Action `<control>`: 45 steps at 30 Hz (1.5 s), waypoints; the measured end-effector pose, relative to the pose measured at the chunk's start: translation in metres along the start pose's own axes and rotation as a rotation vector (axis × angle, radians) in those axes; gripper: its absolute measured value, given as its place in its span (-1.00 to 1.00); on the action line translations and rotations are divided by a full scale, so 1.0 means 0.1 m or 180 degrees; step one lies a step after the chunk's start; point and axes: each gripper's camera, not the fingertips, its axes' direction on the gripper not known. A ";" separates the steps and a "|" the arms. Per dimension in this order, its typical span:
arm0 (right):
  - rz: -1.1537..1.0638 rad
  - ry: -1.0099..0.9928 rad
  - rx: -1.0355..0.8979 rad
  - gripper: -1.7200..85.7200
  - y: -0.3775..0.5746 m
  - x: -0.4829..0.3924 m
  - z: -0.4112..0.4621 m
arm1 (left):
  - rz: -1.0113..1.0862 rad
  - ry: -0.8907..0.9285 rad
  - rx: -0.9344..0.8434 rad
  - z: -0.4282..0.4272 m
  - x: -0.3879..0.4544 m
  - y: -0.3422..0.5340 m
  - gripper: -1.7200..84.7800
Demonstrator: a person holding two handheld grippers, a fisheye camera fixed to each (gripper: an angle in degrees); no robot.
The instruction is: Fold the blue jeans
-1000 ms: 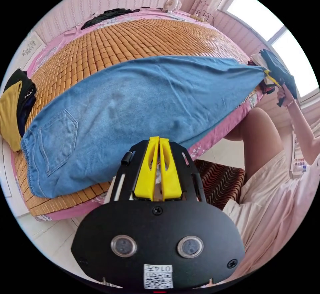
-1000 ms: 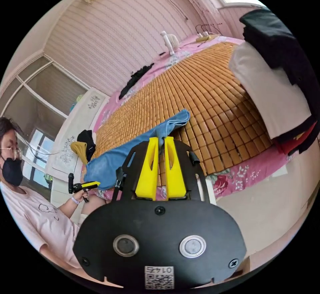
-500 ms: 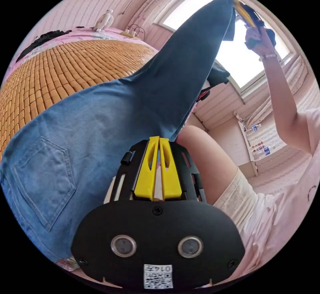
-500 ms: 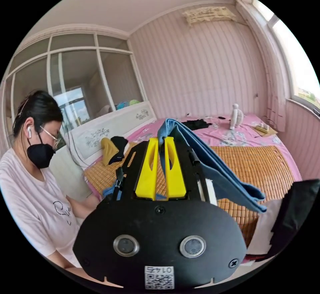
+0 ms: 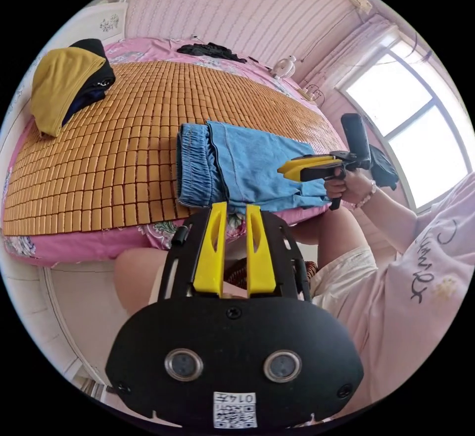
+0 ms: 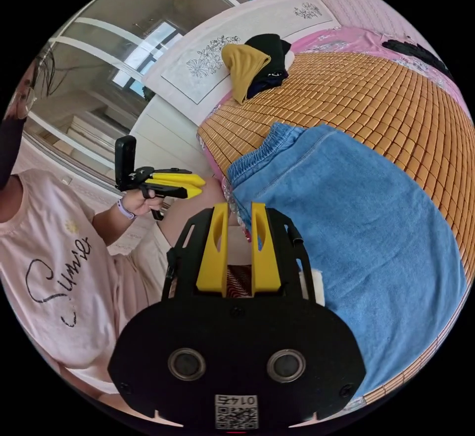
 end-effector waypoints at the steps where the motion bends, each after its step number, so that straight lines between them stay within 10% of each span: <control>1: -0.0030 0.0180 -0.0004 -0.78 -0.13 0.00 0.04 | -0.0009 0.0025 0.0086 0.01 0.00 -0.02 -0.81; 17: -0.0328 0.1434 -0.0729 -0.65 -1.53 0.00 1.79 | 0.0124 -0.0594 -0.0411 0.65 0.17 -0.17 -0.71; 37: -0.0173 0.0572 0.0701 -0.93 -1.78 -0.20 0.85 | 0.0629 -0.0331 0.0750 -0.50 0.64 -0.13 -0.97; 45: -0.0184 0.0435 -0.0274 -0.91 -2.06 -0.06 2.06 | 0.0035 -0.0321 0.0115 -0.52 -0.03 0.16 -0.97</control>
